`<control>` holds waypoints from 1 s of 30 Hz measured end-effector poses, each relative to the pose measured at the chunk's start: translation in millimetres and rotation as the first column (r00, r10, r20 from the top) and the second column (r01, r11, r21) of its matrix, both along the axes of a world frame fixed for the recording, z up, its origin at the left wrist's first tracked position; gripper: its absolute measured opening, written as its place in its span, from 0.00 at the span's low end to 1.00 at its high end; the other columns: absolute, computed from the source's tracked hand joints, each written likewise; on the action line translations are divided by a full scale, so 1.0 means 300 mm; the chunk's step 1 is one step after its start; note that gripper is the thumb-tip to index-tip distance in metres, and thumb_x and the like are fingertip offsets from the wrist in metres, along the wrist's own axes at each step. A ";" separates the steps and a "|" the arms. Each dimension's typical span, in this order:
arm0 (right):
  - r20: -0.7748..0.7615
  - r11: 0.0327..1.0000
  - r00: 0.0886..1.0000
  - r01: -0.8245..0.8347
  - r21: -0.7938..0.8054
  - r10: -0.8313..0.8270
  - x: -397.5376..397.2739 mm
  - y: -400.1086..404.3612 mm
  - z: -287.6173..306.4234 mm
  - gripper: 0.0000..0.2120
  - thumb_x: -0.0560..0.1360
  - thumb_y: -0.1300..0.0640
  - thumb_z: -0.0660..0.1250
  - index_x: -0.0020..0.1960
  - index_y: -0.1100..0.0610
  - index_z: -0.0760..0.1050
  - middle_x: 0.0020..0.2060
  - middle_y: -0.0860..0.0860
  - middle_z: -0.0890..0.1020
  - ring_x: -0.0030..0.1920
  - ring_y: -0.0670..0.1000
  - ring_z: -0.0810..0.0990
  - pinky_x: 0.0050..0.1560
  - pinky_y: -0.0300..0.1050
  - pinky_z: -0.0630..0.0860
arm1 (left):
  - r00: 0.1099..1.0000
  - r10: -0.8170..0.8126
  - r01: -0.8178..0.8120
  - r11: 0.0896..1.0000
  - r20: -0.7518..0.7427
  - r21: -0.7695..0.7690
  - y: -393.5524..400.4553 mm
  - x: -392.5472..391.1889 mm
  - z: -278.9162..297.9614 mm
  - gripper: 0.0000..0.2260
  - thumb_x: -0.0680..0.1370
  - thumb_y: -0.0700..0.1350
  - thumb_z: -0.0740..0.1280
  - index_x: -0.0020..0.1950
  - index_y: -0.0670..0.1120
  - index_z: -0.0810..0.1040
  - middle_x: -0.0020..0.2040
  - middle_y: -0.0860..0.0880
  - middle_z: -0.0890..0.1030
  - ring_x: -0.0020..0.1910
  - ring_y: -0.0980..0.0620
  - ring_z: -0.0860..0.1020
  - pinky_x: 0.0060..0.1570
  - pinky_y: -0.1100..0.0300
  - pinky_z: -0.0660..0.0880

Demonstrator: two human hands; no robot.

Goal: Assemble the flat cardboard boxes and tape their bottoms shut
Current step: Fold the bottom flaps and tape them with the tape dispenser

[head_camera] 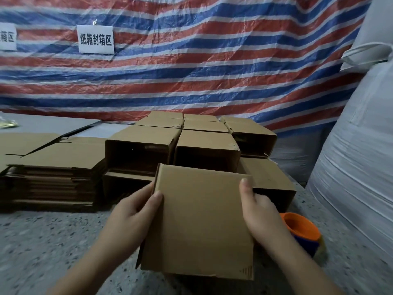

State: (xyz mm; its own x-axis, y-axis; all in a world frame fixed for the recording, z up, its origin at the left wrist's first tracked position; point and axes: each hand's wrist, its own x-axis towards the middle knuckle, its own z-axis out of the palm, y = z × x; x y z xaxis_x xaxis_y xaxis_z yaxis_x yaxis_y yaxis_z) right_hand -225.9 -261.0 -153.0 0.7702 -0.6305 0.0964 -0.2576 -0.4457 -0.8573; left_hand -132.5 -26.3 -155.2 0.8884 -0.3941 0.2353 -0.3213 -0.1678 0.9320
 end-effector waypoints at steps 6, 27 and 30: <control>-0.490 0.989 0.860 -0.109 0.096 0.142 0.117 -0.081 -0.042 0.41 0.79 0.29 0.46 0.79 0.57 0.62 0.76 0.56 0.68 0.74 0.58 0.69 0.72 0.53 0.67 | 0.959 0.135 -0.075 0.969 -0.248 0.236 -0.043 0.083 -0.030 0.13 0.79 0.59 0.65 0.35 0.57 0.78 0.28 0.60 0.81 0.36 0.62 0.78 0.32 0.65 0.69; -0.053 0.977 0.997 -0.044 0.207 0.057 -0.128 0.086 -0.003 0.22 0.81 0.36 0.52 0.48 0.45 0.82 0.44 0.41 0.87 0.46 0.40 0.84 0.49 0.43 0.75 | 0.971 0.053 -0.062 0.998 -0.233 -0.032 -0.013 -0.080 -0.019 0.12 0.77 0.59 0.65 0.60 0.64 0.71 0.45 0.68 0.73 0.43 0.68 0.70 0.39 0.67 0.66; 0.131 0.985 0.991 -0.020 0.173 -0.003 -0.192 0.034 0.142 0.17 0.79 0.35 0.57 0.43 0.38 0.82 0.36 0.34 0.84 0.40 0.38 0.83 0.43 0.42 0.73 | 0.995 -0.037 0.023 0.989 -0.096 -0.143 -0.042 -0.125 0.122 0.22 0.63 0.69 0.64 0.56 0.74 0.70 0.44 0.72 0.75 0.43 0.72 0.72 0.42 0.67 0.67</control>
State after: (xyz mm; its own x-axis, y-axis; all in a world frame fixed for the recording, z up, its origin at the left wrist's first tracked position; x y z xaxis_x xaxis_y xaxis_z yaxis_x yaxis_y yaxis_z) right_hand -283.5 -250.8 -110.5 0.7634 -0.6402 0.0859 -0.1355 -0.2887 -0.9478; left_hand -170.2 -38.8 -118.7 0.8983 -0.3897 0.2029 -0.2299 -0.0234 0.9729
